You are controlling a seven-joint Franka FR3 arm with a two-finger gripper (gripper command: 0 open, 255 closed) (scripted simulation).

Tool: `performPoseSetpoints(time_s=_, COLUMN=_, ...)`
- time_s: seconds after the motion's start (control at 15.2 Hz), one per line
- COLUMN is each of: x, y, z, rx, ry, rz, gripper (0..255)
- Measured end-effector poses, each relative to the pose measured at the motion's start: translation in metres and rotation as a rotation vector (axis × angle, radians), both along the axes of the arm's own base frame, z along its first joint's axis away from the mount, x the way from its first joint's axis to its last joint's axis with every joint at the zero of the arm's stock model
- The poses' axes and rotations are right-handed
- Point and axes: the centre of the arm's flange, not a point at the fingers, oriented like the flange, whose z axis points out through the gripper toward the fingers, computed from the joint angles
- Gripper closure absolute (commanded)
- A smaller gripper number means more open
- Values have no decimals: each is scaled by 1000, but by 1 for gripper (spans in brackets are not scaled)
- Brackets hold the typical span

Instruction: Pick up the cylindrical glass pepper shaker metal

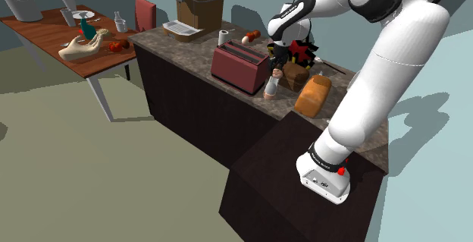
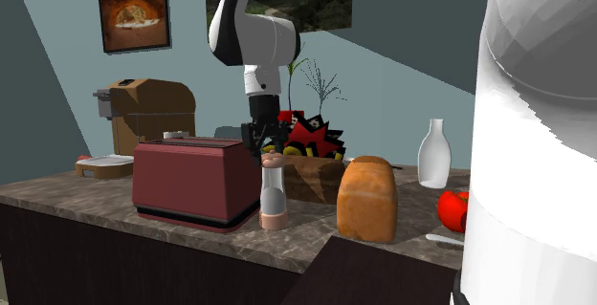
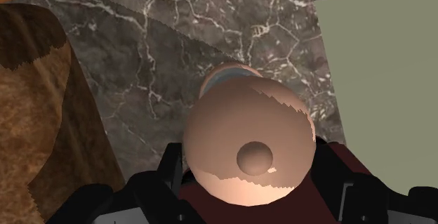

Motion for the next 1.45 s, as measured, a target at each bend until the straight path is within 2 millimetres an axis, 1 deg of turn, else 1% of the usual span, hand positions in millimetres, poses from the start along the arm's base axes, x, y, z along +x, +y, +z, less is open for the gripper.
performPoseSetpoints(time_s=0.4, x=0, y=0, z=0, rx=0, ry=0, rz=0, gripper=255)
performPoseSetpoints(time_s=0.53, x=1, y=1, z=5, rx=0, ry=1, rz=0, gripper=255)
performPoseSetpoints(time_s=1.45, x=0, y=0, z=77, rx=1, ry=1, rz=0, gripper=255)
